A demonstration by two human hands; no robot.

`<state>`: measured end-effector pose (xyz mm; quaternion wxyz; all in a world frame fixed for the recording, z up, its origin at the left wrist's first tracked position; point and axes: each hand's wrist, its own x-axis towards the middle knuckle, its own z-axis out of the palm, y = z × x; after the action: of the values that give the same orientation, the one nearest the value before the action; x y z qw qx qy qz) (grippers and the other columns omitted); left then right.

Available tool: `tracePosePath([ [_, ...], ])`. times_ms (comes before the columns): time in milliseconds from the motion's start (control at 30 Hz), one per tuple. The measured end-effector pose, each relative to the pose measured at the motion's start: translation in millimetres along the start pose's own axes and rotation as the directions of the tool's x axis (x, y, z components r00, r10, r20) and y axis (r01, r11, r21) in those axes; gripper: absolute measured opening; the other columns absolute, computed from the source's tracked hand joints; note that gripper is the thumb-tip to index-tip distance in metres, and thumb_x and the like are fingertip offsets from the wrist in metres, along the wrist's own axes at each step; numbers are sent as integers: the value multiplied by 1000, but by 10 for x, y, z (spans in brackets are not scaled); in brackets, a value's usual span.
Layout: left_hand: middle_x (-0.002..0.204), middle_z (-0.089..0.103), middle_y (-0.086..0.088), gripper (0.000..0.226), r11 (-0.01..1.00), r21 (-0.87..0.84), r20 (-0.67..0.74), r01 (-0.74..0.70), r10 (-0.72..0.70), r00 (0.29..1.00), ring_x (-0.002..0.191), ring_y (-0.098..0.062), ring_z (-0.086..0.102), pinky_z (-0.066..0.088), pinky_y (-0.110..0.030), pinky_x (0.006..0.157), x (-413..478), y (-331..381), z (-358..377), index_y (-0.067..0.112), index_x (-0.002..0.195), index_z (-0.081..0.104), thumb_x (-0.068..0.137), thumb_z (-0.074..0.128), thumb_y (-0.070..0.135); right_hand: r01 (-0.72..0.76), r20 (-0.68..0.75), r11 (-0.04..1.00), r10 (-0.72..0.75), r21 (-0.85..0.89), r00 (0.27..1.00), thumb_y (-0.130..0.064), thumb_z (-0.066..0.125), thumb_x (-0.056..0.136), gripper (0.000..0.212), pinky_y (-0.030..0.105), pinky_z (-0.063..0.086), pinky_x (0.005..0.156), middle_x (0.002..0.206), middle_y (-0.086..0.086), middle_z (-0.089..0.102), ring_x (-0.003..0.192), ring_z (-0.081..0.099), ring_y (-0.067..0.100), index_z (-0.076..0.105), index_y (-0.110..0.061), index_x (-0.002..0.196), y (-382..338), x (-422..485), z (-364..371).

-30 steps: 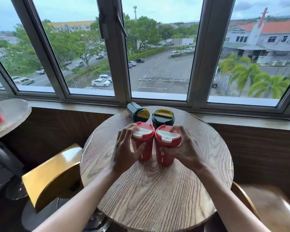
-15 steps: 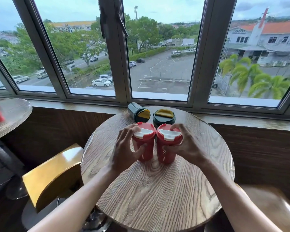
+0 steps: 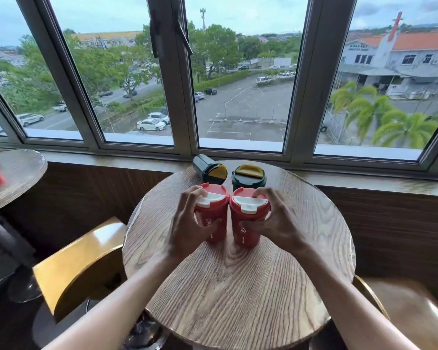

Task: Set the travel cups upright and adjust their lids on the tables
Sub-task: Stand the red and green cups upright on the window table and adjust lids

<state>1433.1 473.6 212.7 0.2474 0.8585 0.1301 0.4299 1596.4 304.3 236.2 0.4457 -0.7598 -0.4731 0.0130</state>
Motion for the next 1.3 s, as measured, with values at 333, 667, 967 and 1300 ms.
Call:
tracePosePath([
  [333, 133, 48, -8, 70, 1000, -9, 18, -15, 15, 1000, 116, -6, 46, 51, -16, 88, 45, -73, -78, 18, 125, 44, 67, 74, 44, -28, -11, 999, 27, -19, 1000, -40, 89, 59, 70, 14, 37, 80, 124, 1, 44, 113, 47, 16, 52, -27, 117, -74, 22, 85],
  [667, 140, 44, -7, 56, 995, -42, 46, -89, 91, 995, 125, -16, 47, 39, -4, 93, 14, -113, -114, 15, 122, 47, 81, 70, 46, -70, -52, 993, 66, -92, 997, -90, 41, 65, 82, 25, 30, 89, 119, -8, 44, 111, 35, 9, 63, -26, 111, -223, -8, -30],
  [967, 127, 56, -6, 51, 971, -129, -39, 199, -206, 978, 112, -14, 55, 40, -13, 85, 236, -234, -299, 13, 122, 57, 93, 45, 53, -34, -163, 992, 14, -120, 986, -33, 66, 89, 17, 18, 43, 74, 102, -3, 65, 93, 61, 14, 67, -20, 101, -498, 278, -94],
  [1300, 113, 67, -10, 25, 974, 196, 175, 111, -146, 974, 107, -22, 60, 44, -26, 90, 940, -696, -301, 8, 113, 66, 89, 64, 5, -78, 17, 956, 86, -281, 996, -34, 67, 87, 31, 35, 49, 87, 116, 7, 63, 104, 58, 21, 64, -20, 115, -594, 1084, -56],
])
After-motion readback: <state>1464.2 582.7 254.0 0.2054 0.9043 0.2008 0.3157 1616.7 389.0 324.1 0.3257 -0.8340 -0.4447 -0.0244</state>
